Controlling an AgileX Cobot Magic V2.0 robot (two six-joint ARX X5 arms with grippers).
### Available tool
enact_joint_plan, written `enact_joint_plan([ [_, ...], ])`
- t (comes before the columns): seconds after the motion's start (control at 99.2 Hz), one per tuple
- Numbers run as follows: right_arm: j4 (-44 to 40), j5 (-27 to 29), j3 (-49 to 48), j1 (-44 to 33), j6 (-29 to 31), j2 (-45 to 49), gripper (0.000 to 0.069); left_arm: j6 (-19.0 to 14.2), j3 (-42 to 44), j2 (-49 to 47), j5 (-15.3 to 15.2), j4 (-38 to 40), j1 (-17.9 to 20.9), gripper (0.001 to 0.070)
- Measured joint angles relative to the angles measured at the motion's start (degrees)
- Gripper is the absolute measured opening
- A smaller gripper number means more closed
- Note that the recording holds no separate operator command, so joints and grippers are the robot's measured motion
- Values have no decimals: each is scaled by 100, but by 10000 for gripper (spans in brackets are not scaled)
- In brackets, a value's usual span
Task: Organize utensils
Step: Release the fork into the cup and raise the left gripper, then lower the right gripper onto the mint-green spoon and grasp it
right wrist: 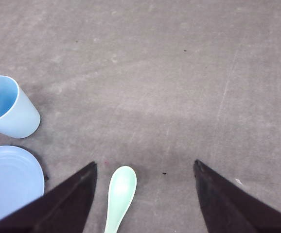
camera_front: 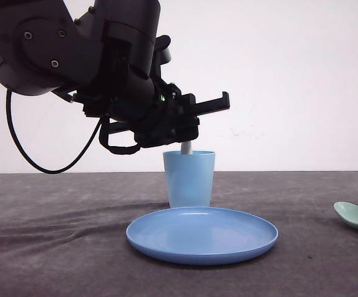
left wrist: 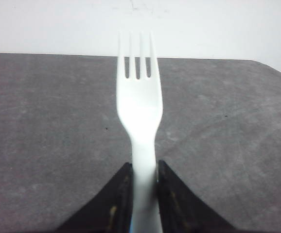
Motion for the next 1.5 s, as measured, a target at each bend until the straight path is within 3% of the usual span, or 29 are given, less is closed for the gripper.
enact_joint_plan([
  [0.121, -2, 0, 0, -2, 0, 31, 395, 4, 0, 0, 0, -2, -4, 315],
  [0.242, -46, 0, 0, 2, 0, 44, 395, 37, 0, -48, 0, -68, -15, 377],
  [0.504, -516, 0, 0, 289, 50, 61, 395, 380, 7, -1416, -2, -901, -122, 386],
  [0.867, -1231, 0, -136, 575, 675, 761, 395, 509, 31, -3978, 0, -3810, -391, 386],
  [1.21, -271, 0, -1220, 907, 1182, 1488, 395, 365, 31, -5305, 7, -6312, -455, 386],
  [1.502, 457, 229, -1292, 1346, 1504, 2133, 395, -9, 31, -5567, 31, -7222, -463, 386],
])
